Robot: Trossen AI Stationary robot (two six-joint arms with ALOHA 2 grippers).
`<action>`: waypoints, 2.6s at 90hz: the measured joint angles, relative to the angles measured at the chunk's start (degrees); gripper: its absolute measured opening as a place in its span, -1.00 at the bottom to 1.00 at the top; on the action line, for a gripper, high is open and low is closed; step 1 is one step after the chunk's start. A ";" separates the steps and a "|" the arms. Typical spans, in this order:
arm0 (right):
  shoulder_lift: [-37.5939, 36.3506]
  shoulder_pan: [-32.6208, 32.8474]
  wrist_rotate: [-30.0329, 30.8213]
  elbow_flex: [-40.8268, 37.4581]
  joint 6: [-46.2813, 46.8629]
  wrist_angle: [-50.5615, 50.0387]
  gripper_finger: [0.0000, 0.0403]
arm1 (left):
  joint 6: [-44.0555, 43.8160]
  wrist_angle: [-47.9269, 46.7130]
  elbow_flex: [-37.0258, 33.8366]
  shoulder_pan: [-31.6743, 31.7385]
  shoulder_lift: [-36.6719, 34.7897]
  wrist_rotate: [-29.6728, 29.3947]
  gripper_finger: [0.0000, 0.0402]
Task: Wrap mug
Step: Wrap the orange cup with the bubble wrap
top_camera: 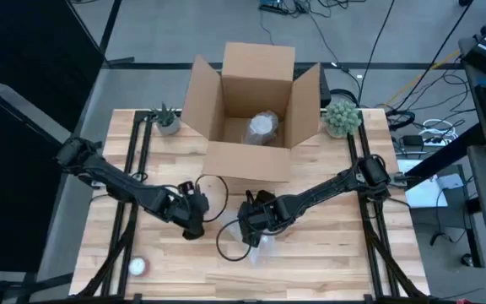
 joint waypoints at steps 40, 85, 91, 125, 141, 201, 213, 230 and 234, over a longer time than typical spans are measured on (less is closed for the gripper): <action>-0.02 0.00 -0.13 0.00 -1.09 1.94 0.34 | 18.48 41.93 -2.27 1.75 7.82 11.09 -0.40; -0.15 0.04 -0.30 -0.01 -0.67 1.44 0.34 | 16.82 40.32 1.64 1.60 11.68 11.82 -0.40; -0.16 0.00 -0.31 0.00 -0.58 1.69 0.34 | 16.82 38.44 1.62 1.55 11.71 11.65 -0.40; -0.20 -0.20 0.05 0.04 -0.39 2.26 0.34 | 15.34 36.75 1.42 1.20 4.30 11.60 -0.40; -0.20 -0.23 0.04 0.04 -0.43 4.07 0.34 | 15.84 40.15 1.46 1.27 7.01 11.67 -0.40; -5.58 0.18 -6.71 9.36 -4.52 -14.58 0.34 | 13.91 38.93 1.41 2.34 12.21 9.58 -0.40; -6.59 0.22 -6.25 9.90 -4.72 -16.22 0.34 | 13.80 39.24 1.40 2.34 12.20 9.66 -0.40; -7.39 0.85 1.63 10.20 -1.62 -10.66 0.34 | 12.45 39.54 1.40 2.34 12.20 9.70 -0.40; -6.04 0.75 2.69 9.96 0.16 -9.50 0.34 | 12.44 39.60 1.40 2.34 12.20 9.70 -0.40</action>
